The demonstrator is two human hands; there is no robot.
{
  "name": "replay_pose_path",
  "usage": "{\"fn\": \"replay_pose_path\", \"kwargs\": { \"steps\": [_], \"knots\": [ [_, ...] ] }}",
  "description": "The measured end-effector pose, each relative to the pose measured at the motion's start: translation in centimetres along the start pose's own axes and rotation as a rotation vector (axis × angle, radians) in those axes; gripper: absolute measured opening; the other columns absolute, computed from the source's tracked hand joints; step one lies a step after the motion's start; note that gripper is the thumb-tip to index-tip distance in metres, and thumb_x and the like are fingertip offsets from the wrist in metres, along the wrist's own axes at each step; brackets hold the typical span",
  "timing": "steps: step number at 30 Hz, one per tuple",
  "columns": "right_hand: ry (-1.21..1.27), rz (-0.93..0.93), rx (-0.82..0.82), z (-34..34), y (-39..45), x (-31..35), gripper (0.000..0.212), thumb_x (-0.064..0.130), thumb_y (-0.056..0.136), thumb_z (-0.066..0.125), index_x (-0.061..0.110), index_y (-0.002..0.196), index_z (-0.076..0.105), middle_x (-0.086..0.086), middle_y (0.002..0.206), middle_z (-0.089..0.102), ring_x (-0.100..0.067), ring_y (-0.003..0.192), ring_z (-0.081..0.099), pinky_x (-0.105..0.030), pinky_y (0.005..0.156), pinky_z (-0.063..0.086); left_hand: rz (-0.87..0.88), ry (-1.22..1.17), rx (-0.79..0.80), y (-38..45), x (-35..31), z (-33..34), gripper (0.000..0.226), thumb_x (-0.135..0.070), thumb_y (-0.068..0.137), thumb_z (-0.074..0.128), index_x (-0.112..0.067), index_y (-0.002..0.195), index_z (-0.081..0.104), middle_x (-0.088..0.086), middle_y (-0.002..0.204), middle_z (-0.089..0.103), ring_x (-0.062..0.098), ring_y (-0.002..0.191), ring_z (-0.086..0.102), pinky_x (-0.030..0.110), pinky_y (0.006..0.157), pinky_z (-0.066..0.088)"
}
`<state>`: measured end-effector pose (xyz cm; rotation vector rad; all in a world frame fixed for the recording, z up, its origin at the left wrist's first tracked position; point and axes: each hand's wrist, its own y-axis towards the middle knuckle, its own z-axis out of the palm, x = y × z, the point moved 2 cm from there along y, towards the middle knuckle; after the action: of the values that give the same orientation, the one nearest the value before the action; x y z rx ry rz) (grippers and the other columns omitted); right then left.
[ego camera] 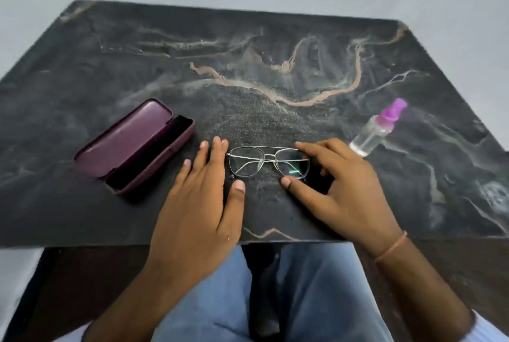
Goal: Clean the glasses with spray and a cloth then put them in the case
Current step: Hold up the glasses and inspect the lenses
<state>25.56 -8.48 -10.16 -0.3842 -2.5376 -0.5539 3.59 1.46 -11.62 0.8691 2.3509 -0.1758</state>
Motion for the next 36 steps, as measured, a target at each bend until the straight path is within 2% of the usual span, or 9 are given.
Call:
{"fn": "replay_pose_path", "kwargs": {
  "steps": [3, 6, 10, 14, 20, 24, 27, 31, 36],
  "knots": [
    [0.034, 0.003, -0.006, -0.7, -0.1, 0.5, 0.060, 0.046, 0.086, 0.089, 0.019, 0.137, 0.075, 0.009, 0.107, 0.065, -0.005, 0.083, 0.055, -0.028, 0.085, 0.055, -0.024, -0.103, -0.048, 0.1, -0.1, -0.4, 0.065, -0.037, 0.115, 0.042, -0.030, 0.177, 0.024, -0.024, 0.180, 0.021, -0.006, 0.167, 0.006, 0.018, 0.134, -0.003],
    [0.092, -0.022, -0.040, -1.2, -0.1, 0.9, 0.060, 0.044, 0.085, 0.091, 0.019, 0.137, 0.076, 0.015, 0.103, 0.062, 0.009, 0.079, 0.056, -0.008, 0.079, 0.043, -0.095, -0.392, -0.086, 0.7, 0.0, -1.0, 0.058, -0.017, 0.117, 0.048, -0.036, 0.171, 0.038, -0.026, 0.169, 0.050, 0.003, 0.163, 0.035, 0.040, 0.140, 0.021],
    [0.242, -0.051, -0.139, -1.5, 0.1, 1.0, 0.058, 0.042, 0.084, 0.092, 0.021, 0.136, 0.077, 0.014, 0.103, 0.067, -0.002, 0.084, 0.064, -0.013, 0.081, 0.048, -0.035, -0.849, -0.201, 2.1, -0.2, -1.7, 0.048, 0.001, 0.115, 0.046, -0.029, 0.149, 0.063, -0.013, 0.140, 0.079, 0.005, 0.135, 0.071, 0.031, 0.117, 0.056],
    [0.411, -0.073, -0.238, -1.4, 1.2, 1.3, 0.055, 0.032, 0.084, 0.094, 0.025, 0.135, 0.076, 0.007, 0.106, 0.069, -0.015, 0.082, 0.066, -0.018, 0.078, 0.051, 0.017, -1.151, -0.207, 4.1, -1.0, -2.1, 0.036, -0.008, 0.116, 0.053, -0.026, 0.142, 0.070, 0.001, 0.137, 0.081, 0.023, 0.122, 0.081, 0.025, 0.095, 0.065],
    [0.595, -0.087, -0.350, -1.1, 5.0, 1.5, 0.057, 0.016, 0.083, 0.093, 0.037, 0.133, 0.074, 0.011, 0.107, 0.067, -0.013, 0.066, 0.059, -0.016, 0.064, 0.050, 0.026, -1.237, -0.203, 8.3, -2.1, -2.8, 0.034, -0.011, 0.116, 0.053, -0.027, 0.132, 0.078, 0.006, 0.136, 0.081, 0.029, 0.123, 0.080, 0.031, 0.097, 0.066],
    [0.645, -0.076, -0.374, -0.4, 6.5, 0.7, 0.055, 0.027, 0.082, 0.093, 0.042, 0.132, 0.074, 0.013, 0.112, 0.068, -0.017, 0.065, 0.061, -0.023, 0.064, 0.053, 0.039, -1.246, -0.165, 10.1, -2.8, -3.5, 0.029, -0.030, 0.101, 0.068, -0.029, 0.124, 0.085, 0.007, 0.135, 0.082, 0.028, 0.124, 0.080, 0.032, 0.097, 0.066],
    [0.693, -0.063, -0.381, 0.7, 6.4, -0.1, 0.056, 0.042, 0.078, 0.089, 0.048, 0.131, 0.074, 0.013, 0.111, 0.067, -0.010, 0.065, 0.059, -0.021, 0.063, 0.052, 0.059, -1.223, -0.171, 10.7, -2.4, -2.5, 0.028, -0.030, 0.096, 0.073, -0.024, 0.120, 0.087, 0.008, 0.129, 0.084, 0.029, 0.124, 0.080, 0.028, 0.094, 0.066],
    [0.679, -0.084, -0.362, 0.9, 6.4, -0.5, 0.056, 0.036, 0.080, 0.090, 0.047, 0.132, 0.074, 0.013, 0.109, 0.067, -0.005, 0.065, 0.059, -0.017, 0.063, 0.051, 0.116, -1.128, -0.230, 11.2, -1.5, -1.5, 0.021, -0.037, 0.098, 0.081, -0.027, 0.116, 0.088, 0.009, 0.123, 0.086, 0.030, 0.117, 0.083, 0.038, 0.100, 0.068],
    [0.721, -0.094, -0.360, 0.9, 6.6, -0.3, 0.057, 0.031, 0.080, 0.091, 0.043, 0.133, 0.075, 0.012, 0.114, 0.070, -0.004, 0.065, 0.061, -0.016, 0.063, 0.050, 0.223, -1.072, -0.317, 11.1, -1.7, -2.0, 0.047, -0.069, 0.085, 0.085, -0.031, 0.113, 0.088, 0.004, 0.119, 0.087, 0.027, 0.112, 0.084, 0.029, 0.084, 0.068]
  ]
}}
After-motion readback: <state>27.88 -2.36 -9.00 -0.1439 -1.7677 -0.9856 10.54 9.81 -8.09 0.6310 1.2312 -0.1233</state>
